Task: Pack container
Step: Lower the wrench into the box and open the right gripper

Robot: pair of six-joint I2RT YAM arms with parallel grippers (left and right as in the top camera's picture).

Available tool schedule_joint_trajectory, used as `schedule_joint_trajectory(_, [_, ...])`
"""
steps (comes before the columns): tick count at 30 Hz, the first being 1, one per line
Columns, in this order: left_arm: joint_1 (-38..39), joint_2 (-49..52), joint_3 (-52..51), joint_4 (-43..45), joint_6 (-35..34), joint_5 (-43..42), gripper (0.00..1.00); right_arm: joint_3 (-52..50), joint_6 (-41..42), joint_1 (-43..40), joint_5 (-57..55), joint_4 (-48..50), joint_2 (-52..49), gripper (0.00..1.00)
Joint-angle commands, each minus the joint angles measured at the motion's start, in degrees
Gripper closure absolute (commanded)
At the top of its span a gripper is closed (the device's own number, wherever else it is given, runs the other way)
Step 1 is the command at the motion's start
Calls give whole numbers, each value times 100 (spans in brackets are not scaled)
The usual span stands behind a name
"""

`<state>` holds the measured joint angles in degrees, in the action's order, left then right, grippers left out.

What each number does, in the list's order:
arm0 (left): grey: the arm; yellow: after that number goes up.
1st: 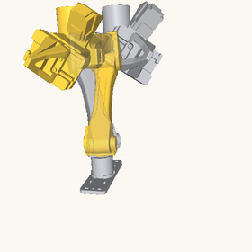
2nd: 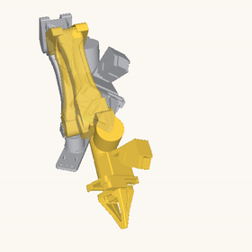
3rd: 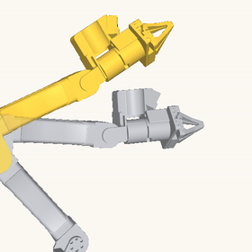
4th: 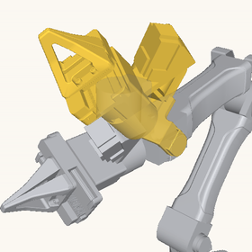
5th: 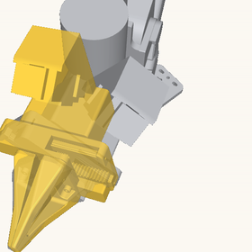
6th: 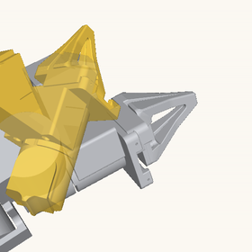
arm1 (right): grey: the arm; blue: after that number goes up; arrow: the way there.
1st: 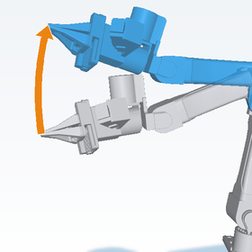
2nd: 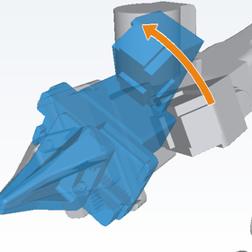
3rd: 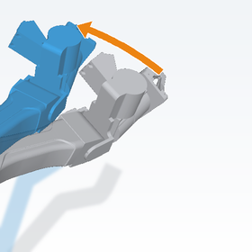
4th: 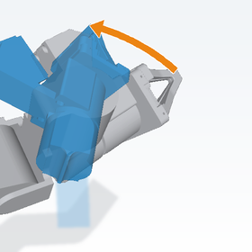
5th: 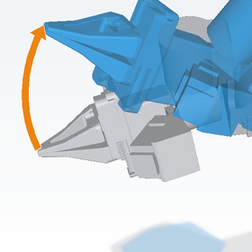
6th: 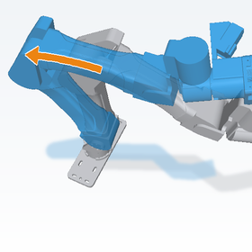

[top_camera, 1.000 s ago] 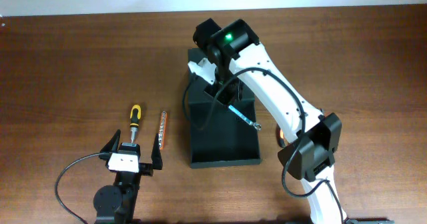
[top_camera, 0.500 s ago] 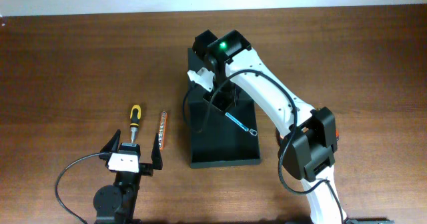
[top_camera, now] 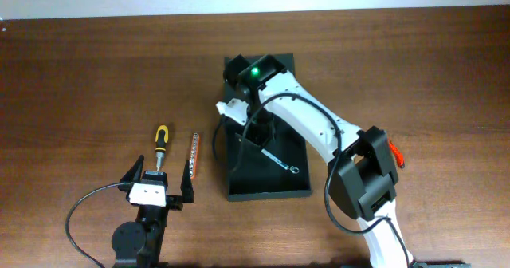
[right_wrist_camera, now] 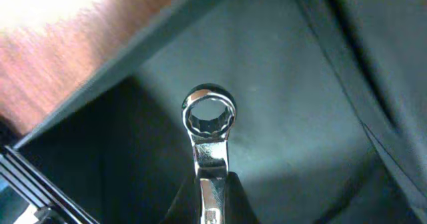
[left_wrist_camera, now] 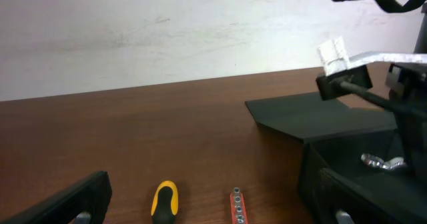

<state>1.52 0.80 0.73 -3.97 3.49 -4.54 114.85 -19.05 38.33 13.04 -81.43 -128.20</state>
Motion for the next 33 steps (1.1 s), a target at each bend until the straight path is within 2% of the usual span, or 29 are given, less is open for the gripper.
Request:
schedule_joint_trajectory(1, [-31,-44,-22,-20,72,-42,1,-31,-192,162,133,76,140,96])
schedule_joint_trajectory(18, [-31,-44,-22,-20,72,-42,1,-33,-190,179,129,341,116,96])
schedule_joint_trajectory(33, [-31,-44,-22,-20,72,-42,1,-59,2,179,-407,431,28,96])
